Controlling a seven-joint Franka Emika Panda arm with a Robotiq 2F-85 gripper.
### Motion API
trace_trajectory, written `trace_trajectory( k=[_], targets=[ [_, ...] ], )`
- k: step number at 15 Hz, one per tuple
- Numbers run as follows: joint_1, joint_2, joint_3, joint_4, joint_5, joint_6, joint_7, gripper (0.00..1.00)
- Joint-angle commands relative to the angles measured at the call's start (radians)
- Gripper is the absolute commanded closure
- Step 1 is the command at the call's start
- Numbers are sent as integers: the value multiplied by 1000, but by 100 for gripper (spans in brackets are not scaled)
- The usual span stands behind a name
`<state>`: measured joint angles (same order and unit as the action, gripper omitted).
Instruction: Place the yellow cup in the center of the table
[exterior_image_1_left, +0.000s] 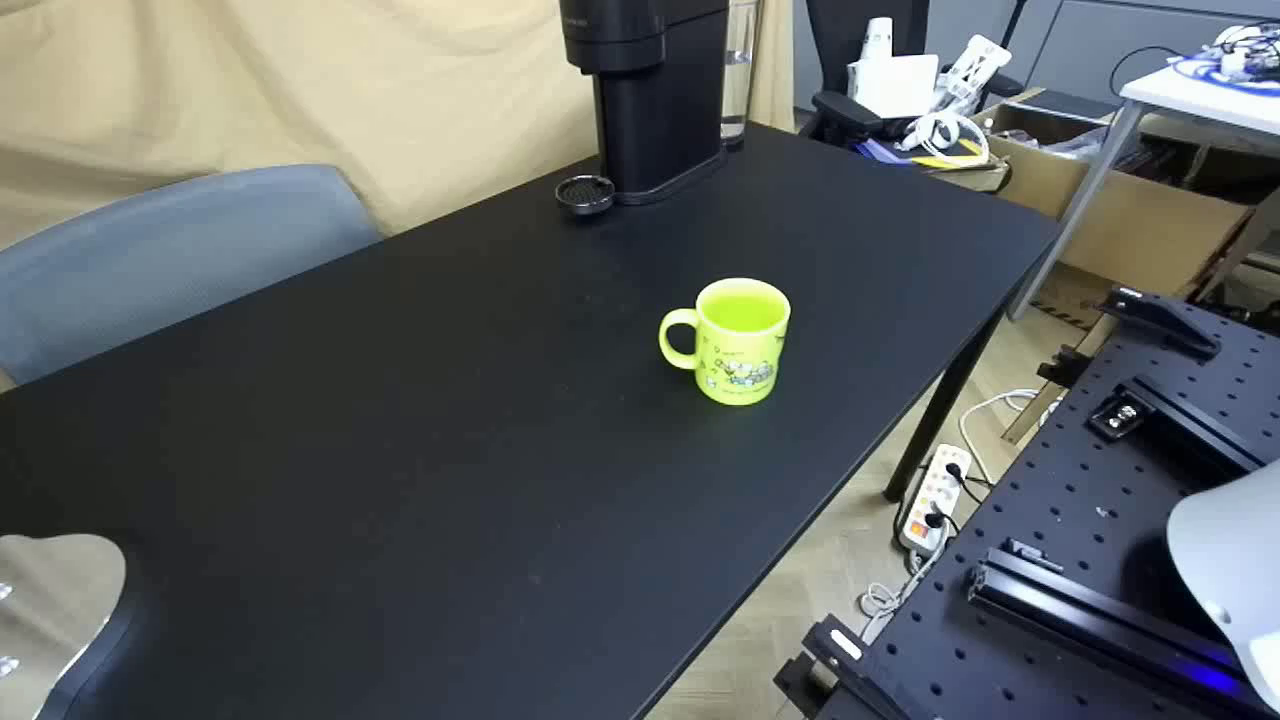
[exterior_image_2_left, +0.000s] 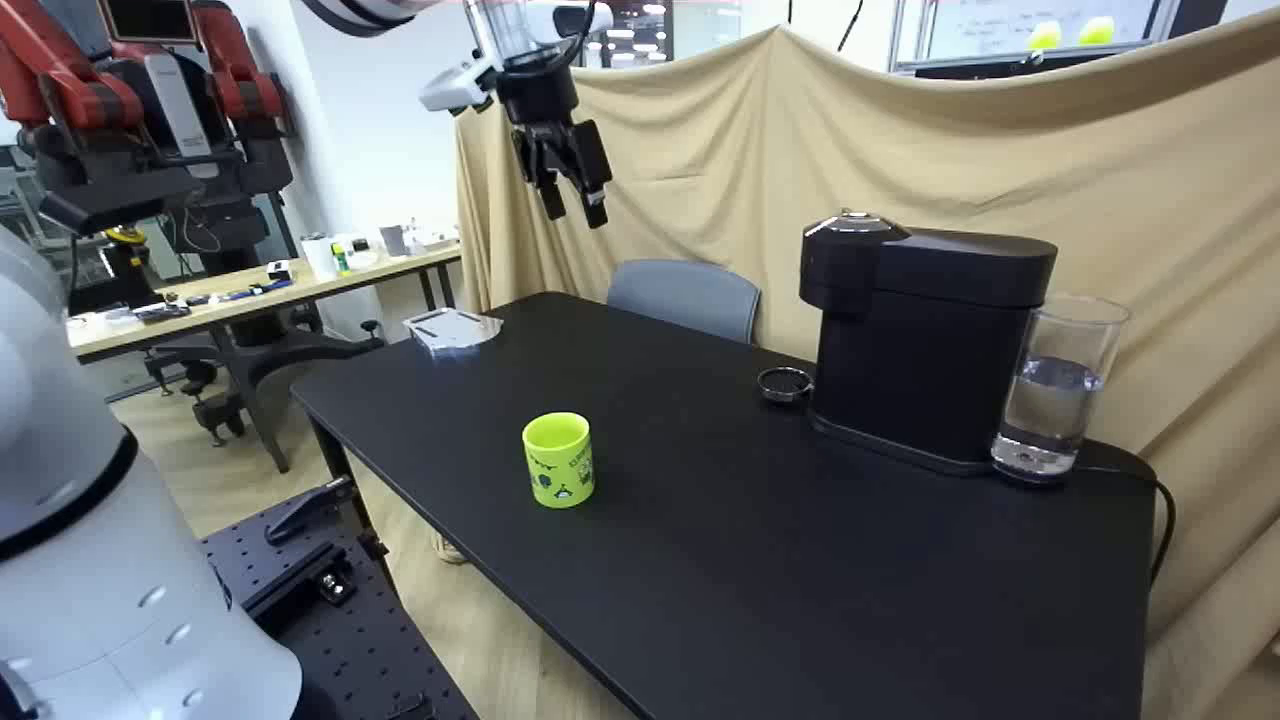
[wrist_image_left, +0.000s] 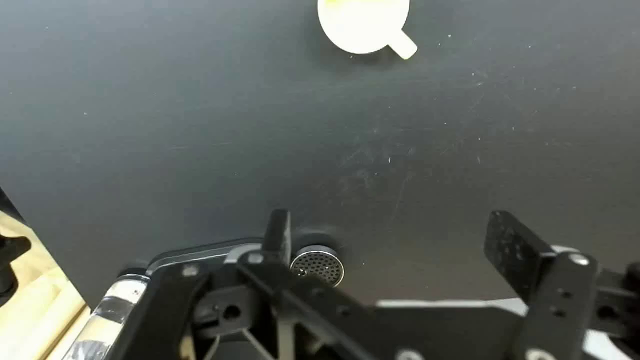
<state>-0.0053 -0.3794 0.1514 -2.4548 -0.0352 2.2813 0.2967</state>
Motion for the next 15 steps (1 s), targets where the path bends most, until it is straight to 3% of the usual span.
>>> trace_trajectory(
  k=[1, 15],
  targets=[
    [9, 1, -8, 2, -4, -1, 2, 0],
    [16, -15, 0, -34, -20, 44, -8, 0]
  ],
)
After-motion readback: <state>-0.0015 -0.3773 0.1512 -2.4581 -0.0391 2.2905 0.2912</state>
